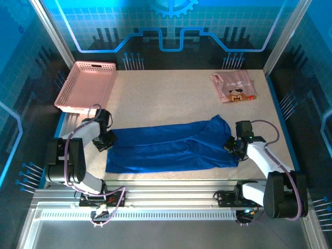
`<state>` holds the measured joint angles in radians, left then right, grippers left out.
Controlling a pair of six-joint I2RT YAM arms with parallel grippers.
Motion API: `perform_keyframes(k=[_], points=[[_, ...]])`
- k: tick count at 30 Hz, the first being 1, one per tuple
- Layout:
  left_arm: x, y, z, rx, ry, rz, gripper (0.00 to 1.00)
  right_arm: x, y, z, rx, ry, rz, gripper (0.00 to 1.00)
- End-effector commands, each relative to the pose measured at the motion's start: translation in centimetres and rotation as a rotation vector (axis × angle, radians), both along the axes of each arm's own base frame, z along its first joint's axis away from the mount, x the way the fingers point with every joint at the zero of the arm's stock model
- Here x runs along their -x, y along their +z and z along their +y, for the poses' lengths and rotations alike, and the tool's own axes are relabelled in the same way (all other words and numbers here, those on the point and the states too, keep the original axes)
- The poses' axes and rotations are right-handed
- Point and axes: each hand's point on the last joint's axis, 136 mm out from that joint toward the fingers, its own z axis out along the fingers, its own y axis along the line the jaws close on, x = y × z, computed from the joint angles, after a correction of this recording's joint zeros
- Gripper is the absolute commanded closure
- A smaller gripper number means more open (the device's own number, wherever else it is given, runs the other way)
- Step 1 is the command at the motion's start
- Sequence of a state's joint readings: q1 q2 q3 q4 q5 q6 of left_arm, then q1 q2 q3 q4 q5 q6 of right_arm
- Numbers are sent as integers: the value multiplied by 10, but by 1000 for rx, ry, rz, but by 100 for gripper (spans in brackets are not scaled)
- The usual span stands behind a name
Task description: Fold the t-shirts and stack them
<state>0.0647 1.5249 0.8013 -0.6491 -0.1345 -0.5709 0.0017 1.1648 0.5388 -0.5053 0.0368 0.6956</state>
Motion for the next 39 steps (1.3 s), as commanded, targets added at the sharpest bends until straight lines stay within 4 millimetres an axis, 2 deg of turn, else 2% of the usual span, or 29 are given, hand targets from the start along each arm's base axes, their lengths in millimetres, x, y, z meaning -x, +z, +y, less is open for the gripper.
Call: perform_keyframes(k=[1,3,7,8,11,12,15,18,20,22,25,29,32,34,36,39], points=[[1,-1,7,-25,13,22,97,15,-9,1,1,-27,52,100],[3,-2,7,-28,18,30,92,18,-11,2,-5,-32,63,100],[2,3,8,-32,30,20,57,28,-19,1,-2,-51,116,97],[1,7,9,-34,35,11,50,30,-19,1,-4,-63,132,90],[-8,27,7,-35,44,-44,41,29,-15,7,-37,-55,133,56],[-15,40,5,-38,35,-84,38,27,-11,9,-45,-46,125,51],[-37,84,-15,-48,-26,-217,33,23,7,13,-43,-1,83,43],[-61,132,-51,-47,-130,-352,26,18,31,19,-48,61,-1,32],[-78,158,-91,17,-223,-447,24,10,50,32,-86,147,-93,25],[-91,172,-135,86,-337,-507,23,3,66,38,-90,214,-154,17],[-104,182,-209,222,-519,-561,22,-9,82,45,-75,320,-202,11],[-111,170,-297,370,-724,-546,23,-26,83,49,-76,407,-189,10],[-113,150,-346,430,-821,-501,27,-44,77,43,-98,362,-179,11],[-116,131,-368,457,-835,-453,32,-57,73,42,-137,322,-187,15],[-119,115,-389,504,-844,-426,37,-70,66,39,-161,282,-189,27],[-124,98,-417,546,-859,-412,44,-90,54,42,-212,247,-173,55]])
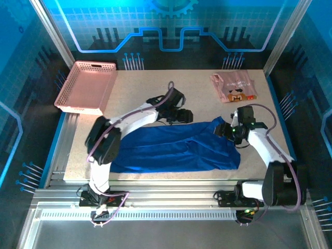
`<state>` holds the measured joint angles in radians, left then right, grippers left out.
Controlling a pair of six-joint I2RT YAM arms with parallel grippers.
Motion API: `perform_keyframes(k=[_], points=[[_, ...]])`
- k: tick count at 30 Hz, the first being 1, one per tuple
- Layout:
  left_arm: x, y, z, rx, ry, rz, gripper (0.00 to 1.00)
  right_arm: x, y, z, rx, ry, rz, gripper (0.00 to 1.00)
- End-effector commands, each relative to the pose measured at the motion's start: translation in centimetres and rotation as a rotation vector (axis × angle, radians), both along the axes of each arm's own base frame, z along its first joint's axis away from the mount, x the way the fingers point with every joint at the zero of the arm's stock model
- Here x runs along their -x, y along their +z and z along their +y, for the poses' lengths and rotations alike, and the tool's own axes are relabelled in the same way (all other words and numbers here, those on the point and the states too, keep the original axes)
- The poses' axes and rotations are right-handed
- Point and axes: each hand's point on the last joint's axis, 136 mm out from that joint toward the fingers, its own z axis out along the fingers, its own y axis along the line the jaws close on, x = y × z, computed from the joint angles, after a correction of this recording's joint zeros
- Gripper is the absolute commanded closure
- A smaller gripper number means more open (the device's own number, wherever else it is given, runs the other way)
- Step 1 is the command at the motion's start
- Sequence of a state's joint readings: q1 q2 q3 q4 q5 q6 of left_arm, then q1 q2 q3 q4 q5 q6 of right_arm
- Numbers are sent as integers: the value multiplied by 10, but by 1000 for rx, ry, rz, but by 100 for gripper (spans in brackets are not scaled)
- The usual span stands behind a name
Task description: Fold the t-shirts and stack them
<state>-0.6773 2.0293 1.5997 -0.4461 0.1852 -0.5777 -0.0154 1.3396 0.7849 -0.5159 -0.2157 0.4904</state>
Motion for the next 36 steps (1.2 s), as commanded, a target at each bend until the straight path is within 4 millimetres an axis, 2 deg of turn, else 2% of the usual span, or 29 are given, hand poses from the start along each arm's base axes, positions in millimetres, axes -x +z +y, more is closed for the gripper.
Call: perform_keyframes(k=[1,3,8,17,23,27,30,36], points=[[-5,1,-36,88,-52,20,46,-35,5,3,-67,-32,-56,63],[-7,-9,-49,86,-70,41,50,-48,0,3,-75,-45,-57,73],[-9,-34,-61,27,-81,89,58,-72,-15,-1,-59,-57,-19,84],[5,-63,-82,83,-150,186,58,-87,-40,-1,-67,-85,38,89],[18,-64,-91,135,-215,222,55,-90,-55,0,-48,-85,76,91],[34,-60,-98,157,-283,234,55,-90,-64,-2,-33,-90,109,93],[46,-63,-95,132,-329,243,54,-90,-69,-2,-27,-89,125,94],[58,-68,-88,84,-372,242,54,-89,-76,-2,0,-83,151,95]])
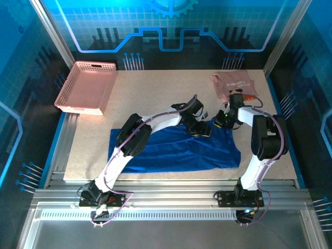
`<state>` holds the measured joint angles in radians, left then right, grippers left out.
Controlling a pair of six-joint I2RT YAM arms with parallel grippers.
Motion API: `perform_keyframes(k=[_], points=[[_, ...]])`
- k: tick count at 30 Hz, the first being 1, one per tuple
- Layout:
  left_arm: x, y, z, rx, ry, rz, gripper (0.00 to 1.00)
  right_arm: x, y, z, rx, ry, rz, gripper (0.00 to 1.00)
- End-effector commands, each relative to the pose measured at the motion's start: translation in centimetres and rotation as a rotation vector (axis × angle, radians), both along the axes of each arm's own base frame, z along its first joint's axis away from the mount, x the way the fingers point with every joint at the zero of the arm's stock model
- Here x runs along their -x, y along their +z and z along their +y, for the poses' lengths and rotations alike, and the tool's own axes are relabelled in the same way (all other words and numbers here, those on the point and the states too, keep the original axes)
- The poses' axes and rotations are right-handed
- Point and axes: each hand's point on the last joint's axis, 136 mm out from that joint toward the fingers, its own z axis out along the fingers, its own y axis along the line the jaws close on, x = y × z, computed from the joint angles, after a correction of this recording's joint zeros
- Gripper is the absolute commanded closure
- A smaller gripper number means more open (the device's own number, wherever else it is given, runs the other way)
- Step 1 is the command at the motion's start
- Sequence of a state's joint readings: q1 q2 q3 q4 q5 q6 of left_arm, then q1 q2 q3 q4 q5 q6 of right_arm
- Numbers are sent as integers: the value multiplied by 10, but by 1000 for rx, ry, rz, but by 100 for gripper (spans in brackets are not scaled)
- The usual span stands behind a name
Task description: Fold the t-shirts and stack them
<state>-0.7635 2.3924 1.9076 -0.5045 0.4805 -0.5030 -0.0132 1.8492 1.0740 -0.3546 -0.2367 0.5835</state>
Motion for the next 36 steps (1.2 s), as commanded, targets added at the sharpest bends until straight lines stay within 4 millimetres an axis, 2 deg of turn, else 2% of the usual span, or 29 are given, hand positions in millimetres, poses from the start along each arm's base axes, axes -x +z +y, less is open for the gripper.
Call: perform_keyframes(k=[1,4,10,14,16,20,25,27,30,36], points=[[26,0,3,-24,-88,22,55,9,-20,-5,54,-9,70,95],[33,1,-1,-27,-113,11,58,10,-21,-6,55,-12,77,95],[44,-2,7,-60,-135,-16,80,9,-19,-7,59,-16,82,95],[46,16,19,-51,-124,-102,82,10,-18,-7,64,-13,80,96],[52,25,24,-45,-133,-150,82,11,-19,-8,68,-14,85,96],[81,32,27,-28,-214,-220,79,11,-19,-8,70,-15,88,96],[132,19,27,-48,-341,-238,74,10,-20,-9,72,-16,97,96],[147,14,31,-64,-355,-246,71,10,-20,-8,71,-16,98,96],[152,14,47,-84,-295,-258,69,11,-19,-8,72,-17,104,96],[148,52,74,-56,-161,-363,68,12,-12,-8,78,-9,92,94]])
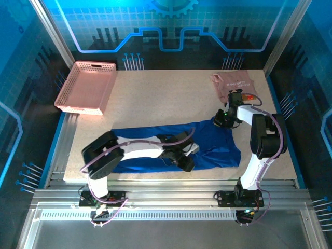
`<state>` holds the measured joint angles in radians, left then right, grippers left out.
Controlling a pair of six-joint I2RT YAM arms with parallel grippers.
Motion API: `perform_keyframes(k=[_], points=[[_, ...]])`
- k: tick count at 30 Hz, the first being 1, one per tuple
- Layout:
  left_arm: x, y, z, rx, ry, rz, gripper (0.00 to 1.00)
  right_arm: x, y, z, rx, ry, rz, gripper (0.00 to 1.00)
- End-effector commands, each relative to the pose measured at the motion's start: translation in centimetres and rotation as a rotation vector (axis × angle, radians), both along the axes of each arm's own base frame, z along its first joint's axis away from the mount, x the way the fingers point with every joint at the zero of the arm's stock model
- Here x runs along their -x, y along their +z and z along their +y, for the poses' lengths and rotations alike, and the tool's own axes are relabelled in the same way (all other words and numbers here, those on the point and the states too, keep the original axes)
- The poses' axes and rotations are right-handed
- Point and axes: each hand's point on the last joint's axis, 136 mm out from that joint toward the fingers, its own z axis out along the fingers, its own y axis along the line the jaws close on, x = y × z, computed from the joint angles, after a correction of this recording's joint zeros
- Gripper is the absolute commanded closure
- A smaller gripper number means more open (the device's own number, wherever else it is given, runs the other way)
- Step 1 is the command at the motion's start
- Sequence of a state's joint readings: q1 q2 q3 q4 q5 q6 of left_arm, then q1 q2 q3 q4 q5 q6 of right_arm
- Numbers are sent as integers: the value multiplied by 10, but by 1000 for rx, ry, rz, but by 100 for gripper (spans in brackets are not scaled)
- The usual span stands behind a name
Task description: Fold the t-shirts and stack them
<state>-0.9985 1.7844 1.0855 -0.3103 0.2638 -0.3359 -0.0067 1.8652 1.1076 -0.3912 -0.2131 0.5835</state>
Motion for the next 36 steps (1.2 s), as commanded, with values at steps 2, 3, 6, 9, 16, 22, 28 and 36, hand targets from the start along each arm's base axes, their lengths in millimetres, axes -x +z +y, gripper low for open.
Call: perform_keyframes(k=[2,3,6,9,16,22,28,36], points=[[-25,54,4,112,128,-156,68,14,-6,-5,48,-3,54,90],[-28,59,8,123,153,-172,68,12,-1,-4,39,2,37,88],[-42,79,22,192,269,-190,66,12,20,5,21,45,-24,79],[-58,83,39,222,384,-158,60,22,42,15,32,111,-68,65],[-92,69,100,73,644,-119,50,70,62,26,51,187,-81,54],[-83,65,200,-29,1027,-22,22,140,41,6,85,118,60,47],[-38,45,295,-111,1344,107,12,188,33,-31,113,-47,151,29],[-14,27,326,-196,1417,208,10,188,43,-51,154,-137,180,26]])
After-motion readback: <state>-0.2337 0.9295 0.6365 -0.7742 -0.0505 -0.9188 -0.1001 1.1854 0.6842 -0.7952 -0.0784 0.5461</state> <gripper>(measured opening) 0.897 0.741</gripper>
